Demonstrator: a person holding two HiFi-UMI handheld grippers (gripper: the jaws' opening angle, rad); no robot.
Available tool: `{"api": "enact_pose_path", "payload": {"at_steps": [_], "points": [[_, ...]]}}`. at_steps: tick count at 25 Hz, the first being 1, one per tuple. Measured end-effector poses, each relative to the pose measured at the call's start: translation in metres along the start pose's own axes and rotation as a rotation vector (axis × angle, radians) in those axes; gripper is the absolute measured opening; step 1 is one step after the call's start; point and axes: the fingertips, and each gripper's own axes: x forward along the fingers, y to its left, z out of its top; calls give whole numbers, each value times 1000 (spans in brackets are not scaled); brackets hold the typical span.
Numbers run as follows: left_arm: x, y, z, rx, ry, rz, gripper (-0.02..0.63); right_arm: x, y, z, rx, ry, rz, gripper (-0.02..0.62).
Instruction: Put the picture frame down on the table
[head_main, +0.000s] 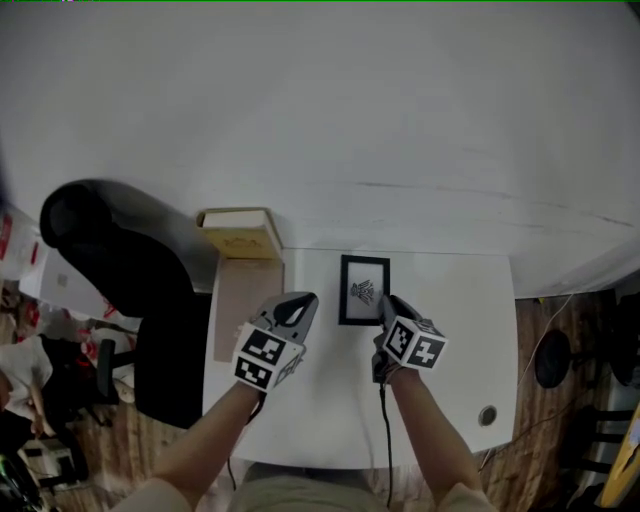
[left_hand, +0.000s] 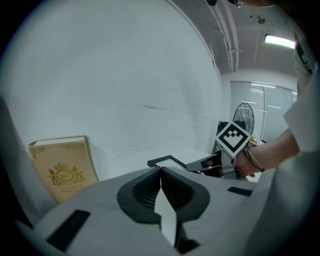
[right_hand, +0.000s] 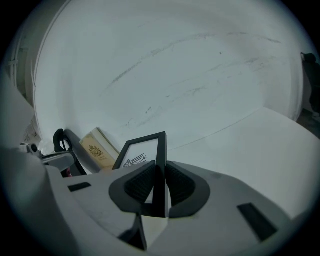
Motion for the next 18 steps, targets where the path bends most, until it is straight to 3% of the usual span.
{"api": "enact_pose_path", "payload": {"at_steps": [12,18], "points": [[27,35,-74,-176,129,32,21,64,-14,-37,-141,105,-115,84],[27,42,-75,-222,110,28,21,79,-25,-37,-86,87,-196,86]]}}
